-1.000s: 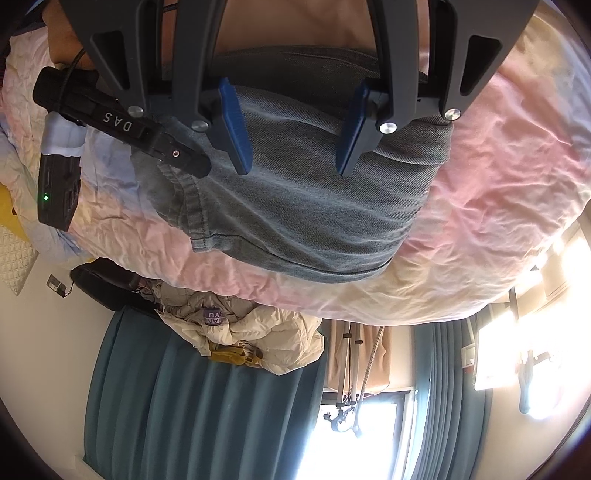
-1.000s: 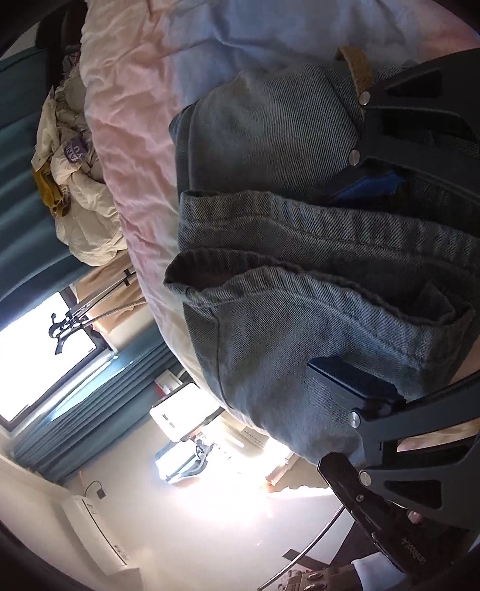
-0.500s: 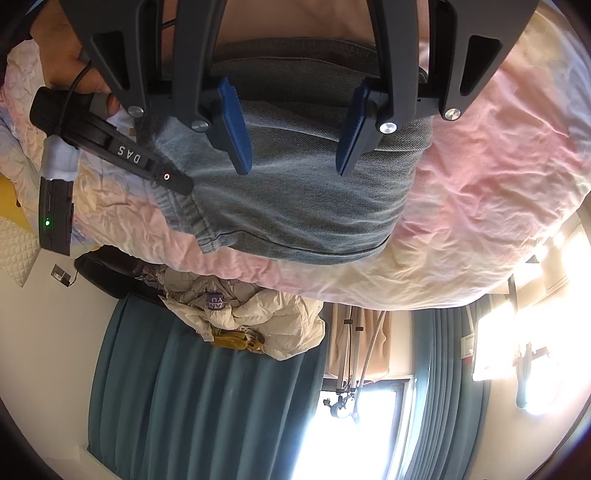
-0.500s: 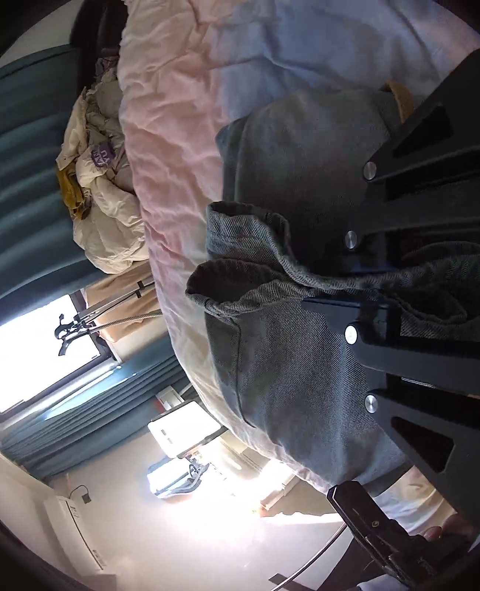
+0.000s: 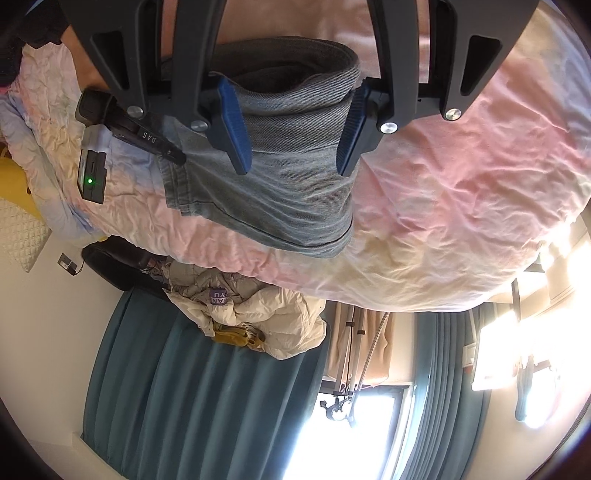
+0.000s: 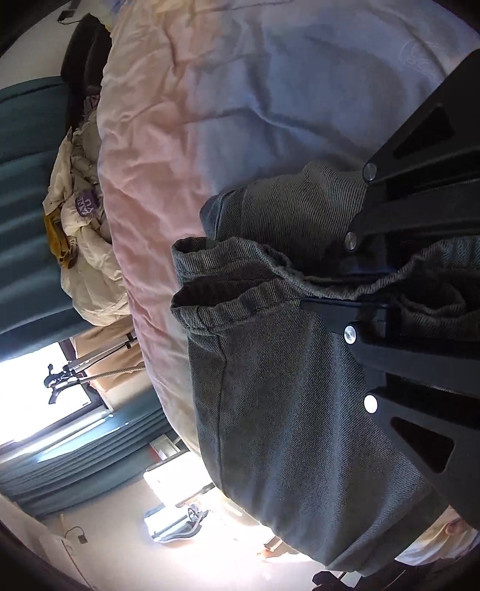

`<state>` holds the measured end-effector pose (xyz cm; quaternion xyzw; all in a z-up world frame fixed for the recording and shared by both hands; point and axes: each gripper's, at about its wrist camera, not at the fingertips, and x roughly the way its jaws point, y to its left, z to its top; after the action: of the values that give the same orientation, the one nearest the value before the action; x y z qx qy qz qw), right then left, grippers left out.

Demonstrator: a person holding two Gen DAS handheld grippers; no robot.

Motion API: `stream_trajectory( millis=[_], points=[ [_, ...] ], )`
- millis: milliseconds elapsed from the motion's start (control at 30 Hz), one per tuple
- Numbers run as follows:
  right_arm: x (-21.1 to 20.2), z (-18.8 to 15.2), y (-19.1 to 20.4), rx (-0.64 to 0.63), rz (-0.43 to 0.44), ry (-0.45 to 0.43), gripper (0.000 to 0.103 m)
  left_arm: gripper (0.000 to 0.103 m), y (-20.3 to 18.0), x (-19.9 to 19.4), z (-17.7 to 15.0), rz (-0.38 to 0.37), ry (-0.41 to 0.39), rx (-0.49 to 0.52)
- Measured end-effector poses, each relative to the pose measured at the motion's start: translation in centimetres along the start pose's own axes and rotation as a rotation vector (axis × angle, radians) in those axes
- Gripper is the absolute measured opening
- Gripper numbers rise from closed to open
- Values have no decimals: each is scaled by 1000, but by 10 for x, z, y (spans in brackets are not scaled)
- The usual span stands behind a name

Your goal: Fold clothes

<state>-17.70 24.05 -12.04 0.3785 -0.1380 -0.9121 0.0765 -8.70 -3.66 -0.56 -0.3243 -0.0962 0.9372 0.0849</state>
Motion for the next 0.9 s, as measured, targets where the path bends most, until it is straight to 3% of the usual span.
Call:
stream_trajectory(
  millis=[133,267,433,733,900],
  points=[
    [-24,0,-1,30,-12,-62,8,53,24,2,6,-25,60,-60],
    [-46,5,-11,81,-56,-121,8,70,32,5,5,-67,87,-86],
    [-26,-3,-29,119,-74,-44,9,72,29,33,0,-112,168,-92],
    [-27,-6,-49,193,6,-52,16,78,36,65,-4,-271,213,-177],
    [-26,-7,-57,208,35,-1,28,94,33,78,-9,-262,262,-163]
  ],
)
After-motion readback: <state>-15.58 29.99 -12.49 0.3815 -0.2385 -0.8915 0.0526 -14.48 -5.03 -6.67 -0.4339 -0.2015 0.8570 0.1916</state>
